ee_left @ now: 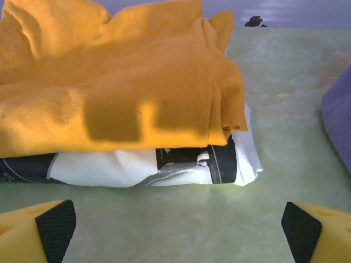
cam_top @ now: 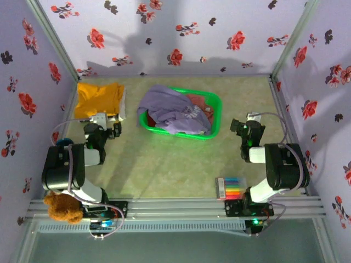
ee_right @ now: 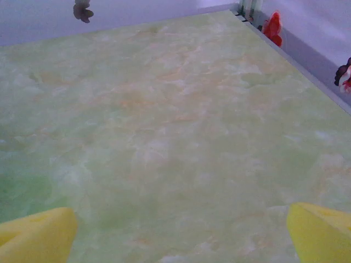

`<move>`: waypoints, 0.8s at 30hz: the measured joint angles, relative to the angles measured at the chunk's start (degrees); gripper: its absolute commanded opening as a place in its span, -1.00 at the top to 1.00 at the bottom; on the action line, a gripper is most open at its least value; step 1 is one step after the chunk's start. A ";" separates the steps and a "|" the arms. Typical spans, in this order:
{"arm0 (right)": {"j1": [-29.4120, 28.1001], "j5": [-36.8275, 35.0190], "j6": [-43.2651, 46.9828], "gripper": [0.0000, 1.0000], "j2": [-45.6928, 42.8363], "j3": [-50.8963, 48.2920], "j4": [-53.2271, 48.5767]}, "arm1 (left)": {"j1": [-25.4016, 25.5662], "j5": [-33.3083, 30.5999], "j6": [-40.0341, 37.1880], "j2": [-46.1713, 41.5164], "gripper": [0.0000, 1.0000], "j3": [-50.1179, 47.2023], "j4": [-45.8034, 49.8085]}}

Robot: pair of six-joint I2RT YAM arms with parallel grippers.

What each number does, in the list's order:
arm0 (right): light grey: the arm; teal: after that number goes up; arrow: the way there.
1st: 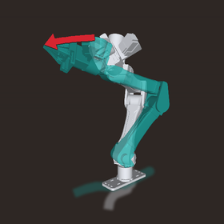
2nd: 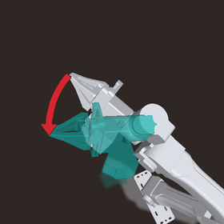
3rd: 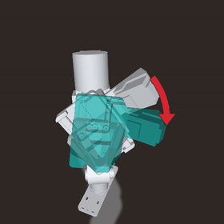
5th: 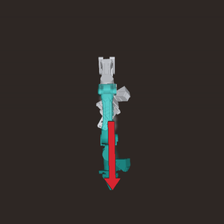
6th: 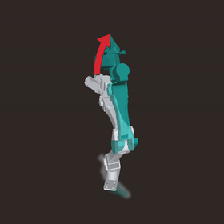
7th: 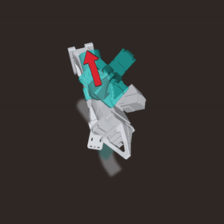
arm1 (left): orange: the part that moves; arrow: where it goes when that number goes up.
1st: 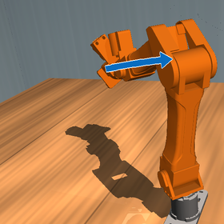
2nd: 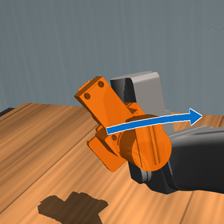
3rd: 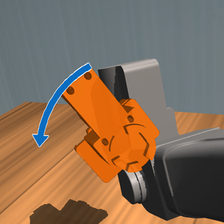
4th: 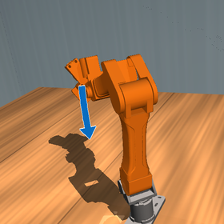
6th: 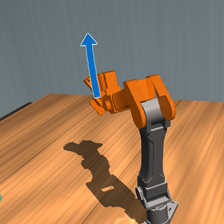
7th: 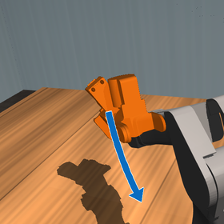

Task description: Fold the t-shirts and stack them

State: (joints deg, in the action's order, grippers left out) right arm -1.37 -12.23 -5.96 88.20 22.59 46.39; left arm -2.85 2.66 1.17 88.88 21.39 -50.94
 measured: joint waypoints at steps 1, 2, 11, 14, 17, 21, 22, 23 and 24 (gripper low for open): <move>0.00 0.09 0.00 -0.99 0.00 -0.02 0.02 | 0.02 0.00 0.00 0.00 -0.99 0.00 0.09; 0.00 0.11 0.00 -0.99 0.00 -0.02 0.02 | 0.02 0.00 0.00 0.00 -0.99 0.00 0.15; 0.00 0.28 0.00 -0.99 0.00 0.00 0.02 | 0.02 -0.31 0.02 0.00 -0.99 0.00 0.50; 0.00 0.28 0.00 -0.99 0.00 -0.02 0.02 | 0.02 -0.66 0.02 0.00 -0.99 0.00 0.52; 0.00 0.28 0.00 -0.99 0.00 -0.02 0.02 | 0.07 -0.70 0.02 0.00 -0.99 0.00 0.52; 0.00 0.31 0.00 -0.99 0.00 -0.02 0.00 | 0.11 -0.74 0.02 0.00 -0.99 0.00 0.55; 0.00 0.28 0.00 -0.99 0.00 -0.02 0.00 | 0.11 -0.74 0.02 0.00 -0.99 0.00 0.55; 0.00 0.31 0.00 -0.99 -0.07 0.00 -0.07 | 0.11 -0.92 0.02 0.00 -0.99 0.00 0.57; 0.00 0.28 0.00 -0.99 -0.44 0.15 -1.05 | 0.17 -1.18 0.04 -0.17 -0.99 0.00 0.74</move>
State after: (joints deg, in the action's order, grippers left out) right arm -1.37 -11.94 -5.96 87.77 22.74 45.34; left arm -2.68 1.48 1.21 88.71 21.39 -50.19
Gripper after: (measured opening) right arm 0.993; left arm 0.994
